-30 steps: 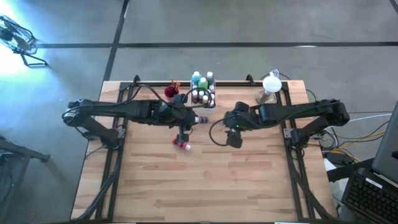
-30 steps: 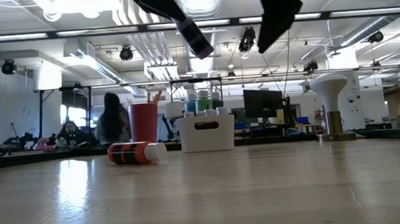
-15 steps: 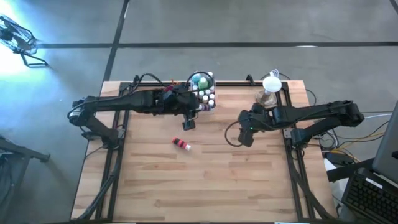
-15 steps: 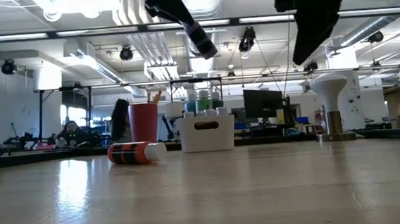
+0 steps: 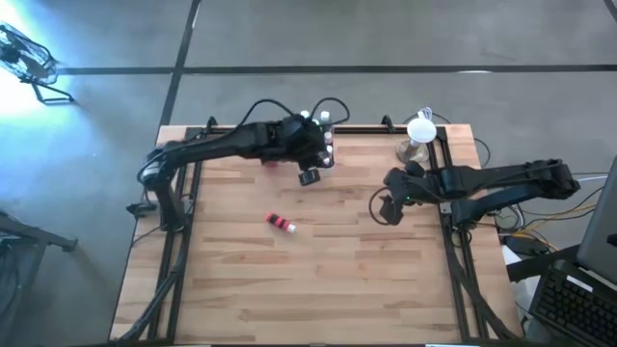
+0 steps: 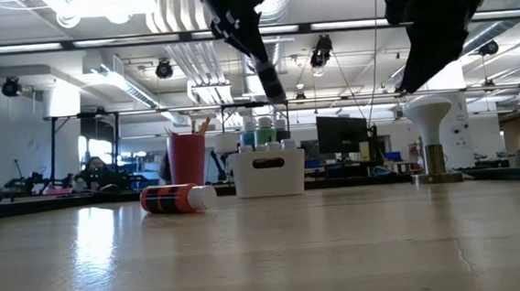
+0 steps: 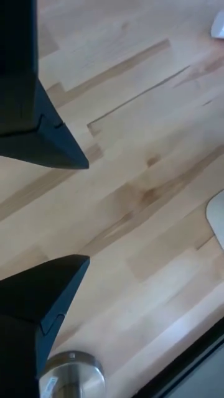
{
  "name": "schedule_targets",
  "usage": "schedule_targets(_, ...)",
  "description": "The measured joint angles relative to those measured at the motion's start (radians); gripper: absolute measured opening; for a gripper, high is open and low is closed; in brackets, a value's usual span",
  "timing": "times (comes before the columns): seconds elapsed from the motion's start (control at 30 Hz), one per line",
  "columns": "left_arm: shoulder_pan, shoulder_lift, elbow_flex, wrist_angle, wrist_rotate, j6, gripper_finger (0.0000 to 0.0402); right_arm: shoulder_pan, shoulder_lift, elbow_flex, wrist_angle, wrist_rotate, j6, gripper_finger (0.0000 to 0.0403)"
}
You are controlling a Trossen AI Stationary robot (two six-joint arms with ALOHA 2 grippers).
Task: Pick & Place Paint Supplies
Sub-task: Put the violet paint bottle into the white bin
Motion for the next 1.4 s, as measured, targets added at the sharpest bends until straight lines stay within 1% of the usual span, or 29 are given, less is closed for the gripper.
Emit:
schedule_targets(0.2, 0.07, 0.049, 0.004, -0.034, 0.077, -0.051, 0.012, 0.0, -0.032, -0.05, 0.039, 0.0, 0.0, 0.0245)
schedule_targets(0.33, 0.102, 0.065, 0.0, -0.041, 0.091, -0.066, 0.012, 0.0, -0.032, -0.056, 0.043, 0.0, 0.0, 0.0249)
schedule_targets(0.4, 0.116, 0.076, 0.0, -0.042, 0.102, -0.073, 0.012, 0.0, -0.032, -0.056, 0.047, 0.0, -0.001, 0.0248)
schedule_targets(0.53, 0.136, 0.09, -0.001, -0.045, 0.162, -0.099, 0.012, 0.0, -0.031, -0.056, 0.05, 0.0, -0.003, 0.0236)
schedule_targets(0.8, 0.143, 0.115, -0.002, -0.09, 0.166, -0.117, 0.012, 0.0, -0.031, -0.056, 0.049, 0.0, -0.005, 0.0219)
schedule_targets(1.0, 0.15, 0.129, -0.002, -0.083, 0.168, -0.119, 0.012, -0.001, -0.031, -0.056, 0.053, 0.014, -0.008, 0.0231)
schedule_targets(1.13, 0.155, 0.147, -0.002, -0.082, 0.194, -0.122, 0.012, -0.001, -0.031, -0.056, 0.054, 0.025, -0.008, 0.024)
schedule_targets(1.23, 0.157, 0.169, -0.002, -0.077, 0.194, -0.122, 0.012, -0.001, -0.031, -0.056, 0.054, 0.026, -0.008, 0.0247)
schedule_targets(1.4, 0.157, 0.199, -0.002, -0.051, 0.221, -0.121, 0.012, -0.001, -0.031, -0.056, 0.054, 0.026, -0.008, 0.0251)
